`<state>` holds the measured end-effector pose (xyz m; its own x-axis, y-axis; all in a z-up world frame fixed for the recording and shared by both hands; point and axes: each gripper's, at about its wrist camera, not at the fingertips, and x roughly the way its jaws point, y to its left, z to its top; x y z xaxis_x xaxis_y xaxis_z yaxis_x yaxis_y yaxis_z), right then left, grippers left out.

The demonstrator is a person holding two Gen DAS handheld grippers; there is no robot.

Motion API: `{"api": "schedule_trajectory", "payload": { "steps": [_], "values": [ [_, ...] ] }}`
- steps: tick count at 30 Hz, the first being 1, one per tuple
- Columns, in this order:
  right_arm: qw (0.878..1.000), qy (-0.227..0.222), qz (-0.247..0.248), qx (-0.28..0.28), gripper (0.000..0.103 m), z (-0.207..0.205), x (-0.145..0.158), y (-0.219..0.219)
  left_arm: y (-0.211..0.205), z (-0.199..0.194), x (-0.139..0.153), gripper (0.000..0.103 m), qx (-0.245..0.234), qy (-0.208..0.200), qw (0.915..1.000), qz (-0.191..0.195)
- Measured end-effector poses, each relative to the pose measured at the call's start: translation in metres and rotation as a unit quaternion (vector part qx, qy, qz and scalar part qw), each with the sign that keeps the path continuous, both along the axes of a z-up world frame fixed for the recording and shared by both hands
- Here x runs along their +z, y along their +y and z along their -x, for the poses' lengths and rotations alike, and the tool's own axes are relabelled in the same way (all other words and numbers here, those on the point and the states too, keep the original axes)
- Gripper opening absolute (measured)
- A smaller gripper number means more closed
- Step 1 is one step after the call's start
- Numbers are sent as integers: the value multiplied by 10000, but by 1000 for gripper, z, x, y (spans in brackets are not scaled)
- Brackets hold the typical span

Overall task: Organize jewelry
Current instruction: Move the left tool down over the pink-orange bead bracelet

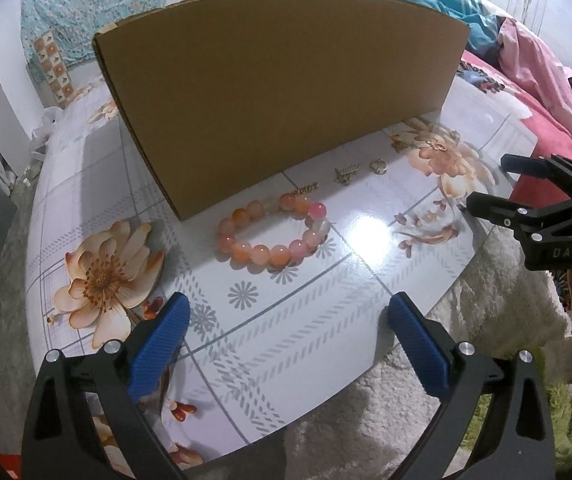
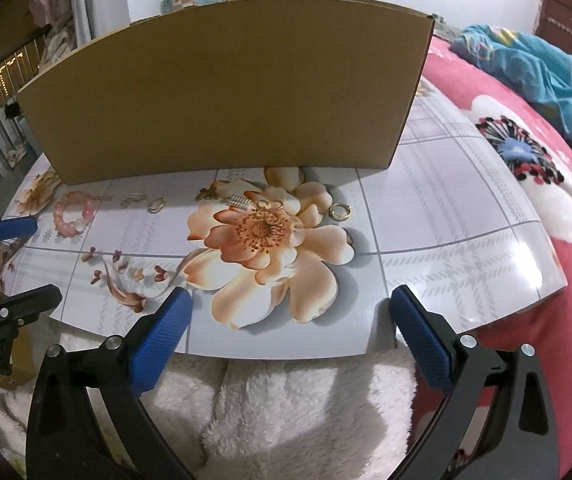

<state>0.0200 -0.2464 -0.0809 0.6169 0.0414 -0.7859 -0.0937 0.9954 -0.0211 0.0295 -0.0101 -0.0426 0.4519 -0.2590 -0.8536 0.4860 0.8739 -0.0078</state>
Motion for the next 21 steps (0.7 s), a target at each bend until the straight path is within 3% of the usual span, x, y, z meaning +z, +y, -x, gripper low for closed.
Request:
{"api": "schedule_trajectory", "payload": {
  "steps": [7, 18, 21],
  "values": [
    [9999, 129, -5, -42, 95, -11, 3, -3, -4, -5, 1, 98, 12, 100, 9999, -55],
    [10000, -30, 2, -57, 95, -4, 1, -3, -3, -4, 1, 98, 6, 30, 10000, -36],
    [9995, -309, 66, -6, 95, 4, 9, -4, -4, -3, 6, 98, -54, -45, 10000, -14]
  ]
}}
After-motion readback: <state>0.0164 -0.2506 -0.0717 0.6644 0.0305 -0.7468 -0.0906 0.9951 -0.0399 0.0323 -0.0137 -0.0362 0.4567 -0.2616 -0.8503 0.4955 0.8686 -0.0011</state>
